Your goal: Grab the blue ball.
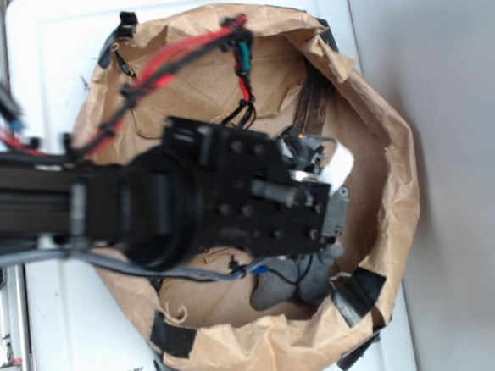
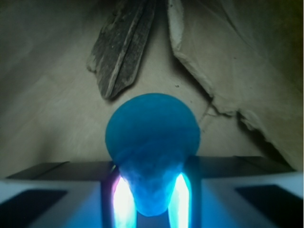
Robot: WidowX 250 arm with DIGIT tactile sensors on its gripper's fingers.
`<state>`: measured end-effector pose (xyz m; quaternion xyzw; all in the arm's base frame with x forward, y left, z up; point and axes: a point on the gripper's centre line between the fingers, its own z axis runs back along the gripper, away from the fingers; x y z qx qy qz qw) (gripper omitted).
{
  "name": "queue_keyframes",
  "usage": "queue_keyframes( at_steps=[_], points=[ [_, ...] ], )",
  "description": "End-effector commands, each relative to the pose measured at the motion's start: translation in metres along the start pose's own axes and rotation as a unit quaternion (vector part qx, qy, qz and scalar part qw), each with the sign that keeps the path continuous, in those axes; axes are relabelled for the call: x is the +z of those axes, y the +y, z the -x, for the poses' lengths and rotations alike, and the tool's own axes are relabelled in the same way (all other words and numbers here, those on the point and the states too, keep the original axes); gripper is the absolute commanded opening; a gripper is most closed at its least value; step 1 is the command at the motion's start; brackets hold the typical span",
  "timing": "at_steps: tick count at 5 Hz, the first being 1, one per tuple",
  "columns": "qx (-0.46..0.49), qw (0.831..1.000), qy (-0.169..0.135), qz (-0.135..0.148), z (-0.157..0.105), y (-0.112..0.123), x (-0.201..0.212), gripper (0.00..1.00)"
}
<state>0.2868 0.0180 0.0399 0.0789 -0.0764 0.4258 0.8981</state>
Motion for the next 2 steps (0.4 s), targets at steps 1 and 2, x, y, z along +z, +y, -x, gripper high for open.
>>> queue_keyframes(
  at_steps=[1, 2],
  points=[
    [-0.132, 0.986, 0.035, 0.098, -0.019, 0.042, 0.095, 0.0],
    [-0.159, 0.981, 0.033, 0.102, -0.014, 0.063, 0.109, 0.0]
  ],
)
